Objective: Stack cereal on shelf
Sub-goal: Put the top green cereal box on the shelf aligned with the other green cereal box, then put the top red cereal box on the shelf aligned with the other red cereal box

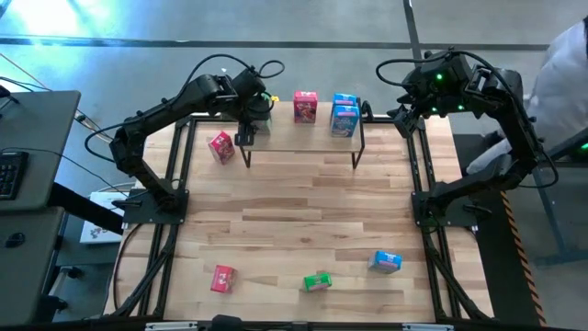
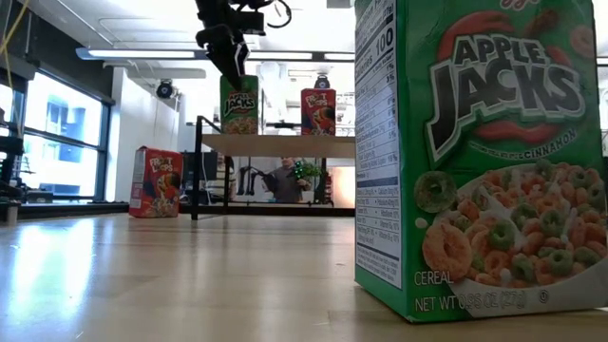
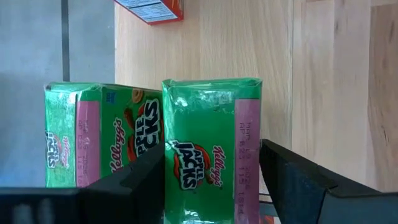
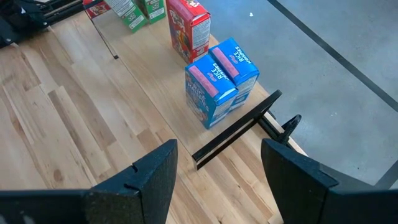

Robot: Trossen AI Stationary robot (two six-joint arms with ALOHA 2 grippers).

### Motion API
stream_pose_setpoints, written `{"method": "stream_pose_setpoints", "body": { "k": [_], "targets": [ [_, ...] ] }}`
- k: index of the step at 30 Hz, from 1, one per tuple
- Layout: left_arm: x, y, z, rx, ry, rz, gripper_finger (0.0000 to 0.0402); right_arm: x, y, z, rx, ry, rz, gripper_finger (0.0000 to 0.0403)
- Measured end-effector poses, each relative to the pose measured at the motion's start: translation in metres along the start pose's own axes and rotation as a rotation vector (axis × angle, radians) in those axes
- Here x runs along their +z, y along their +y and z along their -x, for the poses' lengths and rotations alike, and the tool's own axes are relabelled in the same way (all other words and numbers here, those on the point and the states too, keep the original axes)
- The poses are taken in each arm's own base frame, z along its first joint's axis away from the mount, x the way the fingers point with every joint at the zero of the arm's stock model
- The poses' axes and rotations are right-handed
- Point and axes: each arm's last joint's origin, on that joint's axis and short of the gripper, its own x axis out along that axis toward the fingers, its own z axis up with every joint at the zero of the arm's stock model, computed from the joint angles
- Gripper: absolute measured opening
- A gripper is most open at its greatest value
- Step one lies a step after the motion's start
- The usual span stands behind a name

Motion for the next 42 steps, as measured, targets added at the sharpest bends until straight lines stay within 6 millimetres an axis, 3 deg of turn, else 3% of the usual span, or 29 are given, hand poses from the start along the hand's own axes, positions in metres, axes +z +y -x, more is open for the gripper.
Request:
{"method": "stream_pose_setpoints", "body": {
  "k": [5,22,32,36,42],
  "targets": [
    [0.000,0.000,0.001,0.005,0.002,0.000,0.0241,0.000,0.000,0.000,0.000,0.000,0.000,0.0225],
    [0.005,0.013,0.035,0.161,-0.017,0.097,0.0248,0.000,0.000,0.000,0.000,0.000,0.000,0.0225],
    [-0.015,0.007,0.073,0.242,0.089,0.407,0.0248,0.000,0.000,0.000,0.000,0.000,0.000,0.0225],
    [-0.027,0.000,0.077,0.215,0.177,0.567,0.0248,0.000,0.000,0.000,0.000,0.000,0.000,0.0225],
    [-0.041,-0.010,0.078,0.223,0.179,0.666,0.0248,0.000,0.000,0.000,0.000,0.000,0.000,0.0225]
  ]
}}
